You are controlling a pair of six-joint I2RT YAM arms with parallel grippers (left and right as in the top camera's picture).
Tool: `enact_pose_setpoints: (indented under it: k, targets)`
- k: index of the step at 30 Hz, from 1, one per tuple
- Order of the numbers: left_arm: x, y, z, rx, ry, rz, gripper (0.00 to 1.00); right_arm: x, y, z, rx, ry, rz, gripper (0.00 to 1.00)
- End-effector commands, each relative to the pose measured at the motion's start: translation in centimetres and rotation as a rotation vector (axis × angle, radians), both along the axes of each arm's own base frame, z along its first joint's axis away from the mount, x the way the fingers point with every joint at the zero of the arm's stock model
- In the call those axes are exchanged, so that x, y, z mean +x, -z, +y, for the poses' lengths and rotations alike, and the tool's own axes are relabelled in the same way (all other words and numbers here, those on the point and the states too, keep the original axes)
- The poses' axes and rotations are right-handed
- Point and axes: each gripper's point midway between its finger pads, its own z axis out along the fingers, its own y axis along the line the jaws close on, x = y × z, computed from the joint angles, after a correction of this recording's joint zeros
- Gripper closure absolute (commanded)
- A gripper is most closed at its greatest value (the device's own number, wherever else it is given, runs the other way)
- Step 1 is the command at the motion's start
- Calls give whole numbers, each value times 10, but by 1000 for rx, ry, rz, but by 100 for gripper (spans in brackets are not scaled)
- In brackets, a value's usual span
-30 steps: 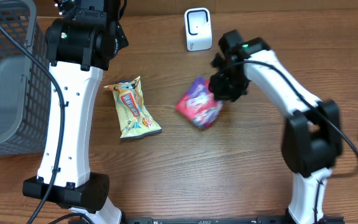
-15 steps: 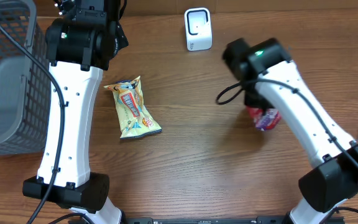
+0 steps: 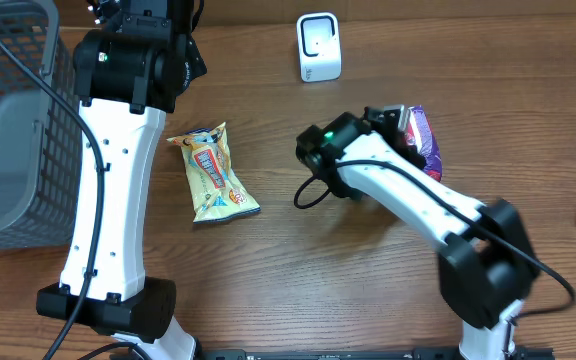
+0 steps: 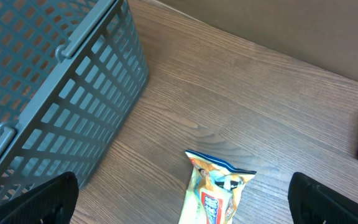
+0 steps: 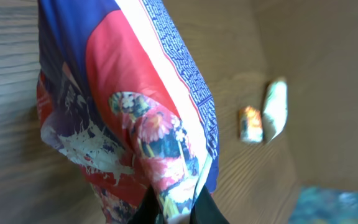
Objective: Scan the item barcode
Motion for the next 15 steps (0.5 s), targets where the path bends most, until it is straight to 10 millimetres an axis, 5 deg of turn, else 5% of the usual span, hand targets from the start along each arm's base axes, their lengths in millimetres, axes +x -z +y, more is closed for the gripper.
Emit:
enact_pose_setpoints:
  k: [1, 7, 15]
  targets:
    - [3, 0, -2, -1, -11, -11, 0, 21, -2, 4, -231, -127, -109, 96]
    - [3, 0, -2, -1, -11, -11, 0, 10, 19, 43, -284, -254, -73, 96]
    - [3, 0, -2, -1, -10, -11, 0, -30, 65, 120, -76, -399, 32, 93]
